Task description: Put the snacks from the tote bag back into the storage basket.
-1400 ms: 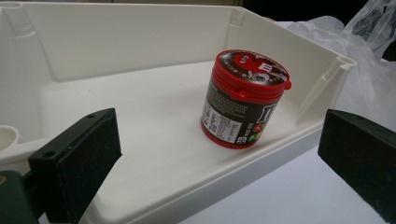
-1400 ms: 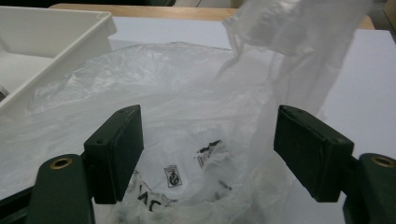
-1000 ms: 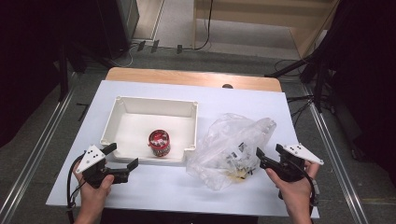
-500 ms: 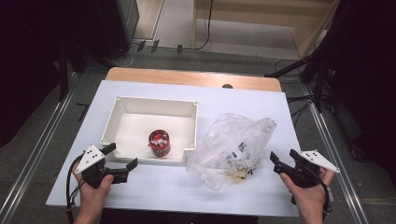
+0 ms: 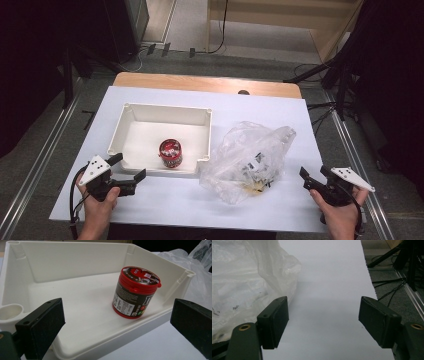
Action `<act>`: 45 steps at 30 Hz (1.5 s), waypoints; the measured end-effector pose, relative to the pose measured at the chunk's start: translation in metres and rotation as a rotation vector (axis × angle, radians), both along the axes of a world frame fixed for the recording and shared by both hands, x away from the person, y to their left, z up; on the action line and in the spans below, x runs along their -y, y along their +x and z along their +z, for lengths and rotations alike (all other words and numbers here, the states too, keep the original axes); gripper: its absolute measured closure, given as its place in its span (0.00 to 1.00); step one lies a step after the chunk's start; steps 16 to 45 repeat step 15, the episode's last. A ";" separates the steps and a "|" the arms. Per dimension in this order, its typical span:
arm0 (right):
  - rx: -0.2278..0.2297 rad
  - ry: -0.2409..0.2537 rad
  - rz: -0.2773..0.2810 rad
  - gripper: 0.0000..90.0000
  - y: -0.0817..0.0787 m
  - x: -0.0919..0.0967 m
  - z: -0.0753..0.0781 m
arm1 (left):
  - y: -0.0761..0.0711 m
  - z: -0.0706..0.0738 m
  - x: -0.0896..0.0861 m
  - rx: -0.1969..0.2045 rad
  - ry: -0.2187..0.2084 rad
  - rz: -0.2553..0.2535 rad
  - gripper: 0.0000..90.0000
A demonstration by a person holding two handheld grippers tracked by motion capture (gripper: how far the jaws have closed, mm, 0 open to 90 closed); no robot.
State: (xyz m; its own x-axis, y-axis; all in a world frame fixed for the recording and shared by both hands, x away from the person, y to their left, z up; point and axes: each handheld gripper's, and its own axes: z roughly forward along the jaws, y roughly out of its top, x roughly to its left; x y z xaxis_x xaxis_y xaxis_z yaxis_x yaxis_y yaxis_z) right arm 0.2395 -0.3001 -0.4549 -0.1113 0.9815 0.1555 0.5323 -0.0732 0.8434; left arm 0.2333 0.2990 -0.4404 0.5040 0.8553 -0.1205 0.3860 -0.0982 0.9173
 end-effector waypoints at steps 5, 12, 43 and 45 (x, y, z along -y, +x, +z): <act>-0.012 0.004 -0.013 0.28 -0.003 0.007 -0.007 | -0.001 0.000 0.001 0.004 0.005 -0.002 0.00; -0.011 -0.001 -0.029 0.28 -0.004 0.012 -0.011 | -0.001 0.001 0.001 0.009 0.010 -0.006 0.00; -0.009 -0.001 -0.028 0.28 -0.004 0.010 -0.010 | -0.001 0.001 0.002 0.010 0.008 -0.007 0.00; -0.009 -0.001 -0.028 0.28 -0.004 0.010 -0.010 | -0.001 0.001 0.002 0.010 0.008 -0.007 0.00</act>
